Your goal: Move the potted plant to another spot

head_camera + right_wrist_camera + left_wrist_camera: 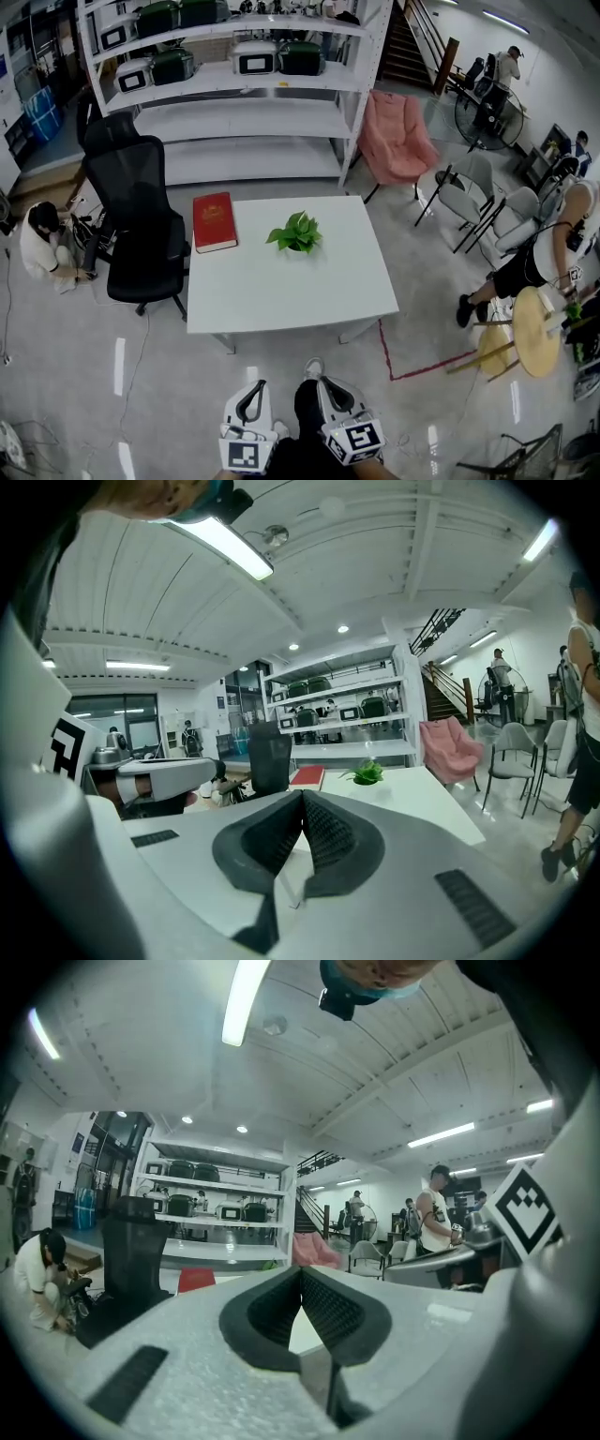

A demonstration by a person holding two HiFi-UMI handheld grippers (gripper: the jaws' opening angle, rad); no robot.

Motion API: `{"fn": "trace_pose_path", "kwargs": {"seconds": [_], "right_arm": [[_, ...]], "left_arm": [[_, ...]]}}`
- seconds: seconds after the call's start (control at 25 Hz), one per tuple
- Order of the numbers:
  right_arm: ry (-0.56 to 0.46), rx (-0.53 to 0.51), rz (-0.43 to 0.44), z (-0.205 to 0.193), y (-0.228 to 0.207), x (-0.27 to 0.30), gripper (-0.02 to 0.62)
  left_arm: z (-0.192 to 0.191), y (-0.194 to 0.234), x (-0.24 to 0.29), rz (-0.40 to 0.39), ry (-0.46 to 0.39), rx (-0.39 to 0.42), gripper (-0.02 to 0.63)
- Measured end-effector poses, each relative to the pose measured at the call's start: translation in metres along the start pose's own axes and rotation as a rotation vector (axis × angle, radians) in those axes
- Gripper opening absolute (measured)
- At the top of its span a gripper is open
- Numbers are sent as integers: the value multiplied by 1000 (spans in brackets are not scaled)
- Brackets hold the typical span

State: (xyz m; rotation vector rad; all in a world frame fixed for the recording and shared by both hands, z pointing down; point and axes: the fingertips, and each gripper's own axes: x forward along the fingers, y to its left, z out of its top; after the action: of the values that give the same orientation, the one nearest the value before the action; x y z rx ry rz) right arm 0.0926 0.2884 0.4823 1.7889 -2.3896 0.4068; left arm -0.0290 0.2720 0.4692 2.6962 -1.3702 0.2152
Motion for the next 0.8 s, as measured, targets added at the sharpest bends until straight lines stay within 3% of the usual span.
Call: {"fn": "trace_pose_path", "kwargs": {"seconds": [0.52, 0.8], "right_arm": [[26, -22, 87, 44, -77, 128, 6], [81, -37, 196, 54, -116, 201, 6]], "left_arm": [[29, 46, 134, 67, 6, -36, 17], [49, 64, 207, 133, 19, -57, 17]]}}
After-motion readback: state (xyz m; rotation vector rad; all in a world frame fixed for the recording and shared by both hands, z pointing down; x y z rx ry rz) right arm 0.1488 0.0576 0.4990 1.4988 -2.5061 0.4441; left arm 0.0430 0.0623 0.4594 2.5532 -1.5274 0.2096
